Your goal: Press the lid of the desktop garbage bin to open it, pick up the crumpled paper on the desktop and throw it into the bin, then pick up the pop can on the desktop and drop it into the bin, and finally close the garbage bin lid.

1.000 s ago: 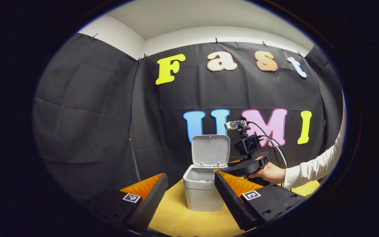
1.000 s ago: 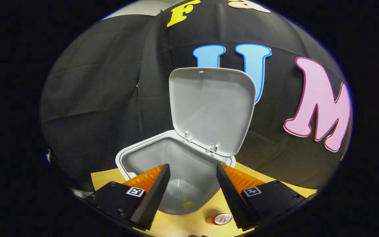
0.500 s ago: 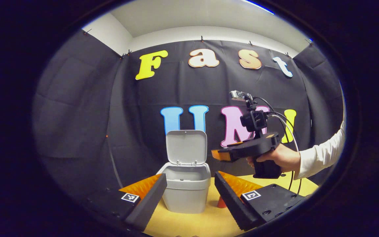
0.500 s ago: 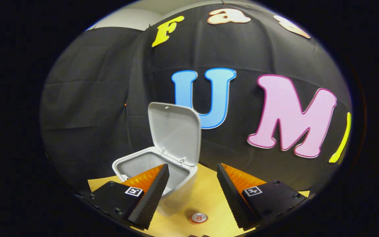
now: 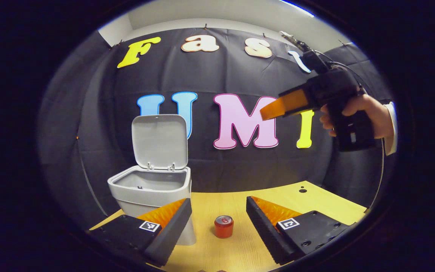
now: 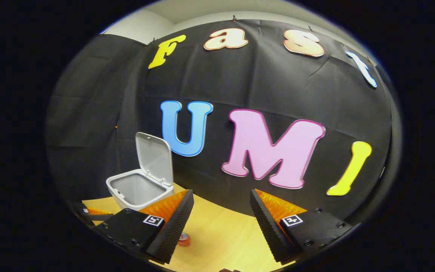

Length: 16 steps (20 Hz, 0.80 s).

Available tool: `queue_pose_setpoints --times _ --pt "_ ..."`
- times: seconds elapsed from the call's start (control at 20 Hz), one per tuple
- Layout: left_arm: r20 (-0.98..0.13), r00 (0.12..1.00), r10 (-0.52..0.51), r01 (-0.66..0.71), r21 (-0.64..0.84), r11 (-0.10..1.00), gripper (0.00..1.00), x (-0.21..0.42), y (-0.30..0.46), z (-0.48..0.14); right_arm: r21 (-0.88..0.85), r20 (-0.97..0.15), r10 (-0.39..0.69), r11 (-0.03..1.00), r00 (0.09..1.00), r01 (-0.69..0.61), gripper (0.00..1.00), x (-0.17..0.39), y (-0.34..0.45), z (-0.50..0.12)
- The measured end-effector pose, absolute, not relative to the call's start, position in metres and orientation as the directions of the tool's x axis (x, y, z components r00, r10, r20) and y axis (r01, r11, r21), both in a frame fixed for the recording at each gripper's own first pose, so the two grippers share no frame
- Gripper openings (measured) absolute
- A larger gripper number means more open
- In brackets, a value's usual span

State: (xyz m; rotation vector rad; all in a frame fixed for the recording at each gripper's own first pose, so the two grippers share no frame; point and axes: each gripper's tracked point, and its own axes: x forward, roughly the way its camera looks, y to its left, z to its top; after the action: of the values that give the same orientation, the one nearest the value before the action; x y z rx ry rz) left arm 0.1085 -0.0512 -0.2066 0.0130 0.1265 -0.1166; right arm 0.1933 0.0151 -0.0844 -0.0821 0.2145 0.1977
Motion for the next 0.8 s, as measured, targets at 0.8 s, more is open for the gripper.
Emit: queue_pose_setpoints --times 0.8 --pt "-0.34 0.938 -0.069 0.085 0.035 0.996 0.99 0.223 -0.077 -0.378 -0.123 -0.308 0.092 0.983 0.947 -0.135 0.96 0.181 -0.055 -0.115"
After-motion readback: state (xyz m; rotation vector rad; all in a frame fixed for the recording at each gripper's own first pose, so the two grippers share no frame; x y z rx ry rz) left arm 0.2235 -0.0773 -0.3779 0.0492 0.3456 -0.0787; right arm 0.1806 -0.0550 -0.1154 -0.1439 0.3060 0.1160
